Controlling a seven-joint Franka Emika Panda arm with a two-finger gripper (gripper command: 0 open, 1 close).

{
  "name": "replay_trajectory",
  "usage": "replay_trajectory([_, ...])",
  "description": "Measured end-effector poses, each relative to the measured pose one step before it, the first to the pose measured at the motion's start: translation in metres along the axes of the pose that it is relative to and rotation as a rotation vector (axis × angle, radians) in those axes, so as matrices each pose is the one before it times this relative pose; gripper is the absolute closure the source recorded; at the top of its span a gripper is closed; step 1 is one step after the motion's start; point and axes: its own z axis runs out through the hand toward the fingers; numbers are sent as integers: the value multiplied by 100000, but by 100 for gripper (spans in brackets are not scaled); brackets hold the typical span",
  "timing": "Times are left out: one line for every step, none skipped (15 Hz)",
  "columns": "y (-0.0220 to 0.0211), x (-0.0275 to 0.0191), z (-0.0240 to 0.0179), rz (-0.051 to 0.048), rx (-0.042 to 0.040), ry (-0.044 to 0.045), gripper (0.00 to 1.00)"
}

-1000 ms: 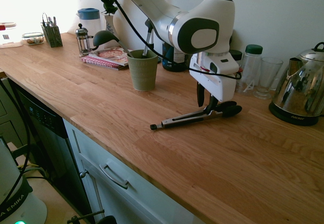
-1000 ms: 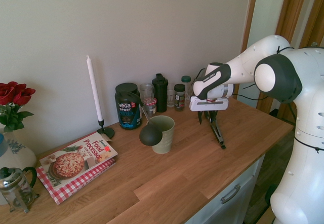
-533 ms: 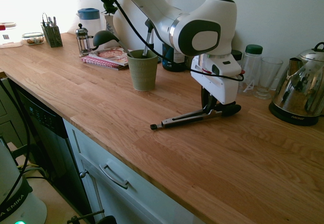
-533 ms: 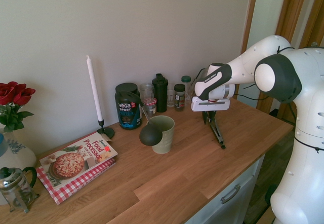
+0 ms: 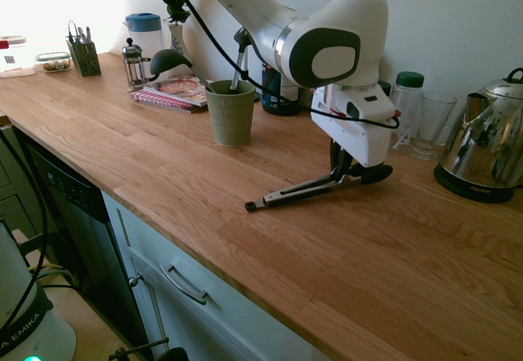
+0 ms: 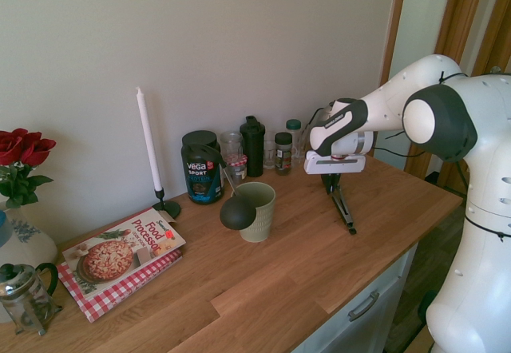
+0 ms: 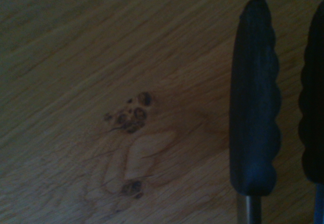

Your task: Put the tongs back in the holder

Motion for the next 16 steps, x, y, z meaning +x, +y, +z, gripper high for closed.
replay_trajectory([85, -36, -1539, -348, 1453, 46, 100])
replay_trajectory([54, -174, -1789, -294, 1603, -34, 100])
replay_trajectory([32, -245, -1798, -468, 1759, 64, 100])
replay_trajectory([-39, -342, -1806, -735, 1924, 202, 100])
replay_trajectory([-49, -402, -1764, -665, 1783, 115, 100])
replay_trajectory([-93, -486, -1538, -772, 1491, -33, 100])
replay_trajectory([-158, -574, -1380, -978, 1325, -90, 100])
replay_trajectory([-136, -571, -1186, -961, 1023, -178, 100])
replay_trajectory([-228, -683, -1160, -1236, 1083, -113, 100])
replay_trajectory([-340, -811, -1275, -1584, 1379, 172, 100])
replay_trajectory([-510, -991, -1662, -2122, 2141, 805, 100])
replay_trajectory([-719, -1162, -2174, -2599, 2847, 1455, 100])
replay_trajectory([-918, -1406, -2550, -2734, 3069, 1752, 100])
replay_trajectory([-1190, -1593, -2670, -3324, 3271, 2394, 100])
replay_trajectory([-1602, -2007, -2755, -3823, 3897, 2672, 100])
replay_trajectory([-1964, -2398, -2299, -3826, 3079, 2524, 100])
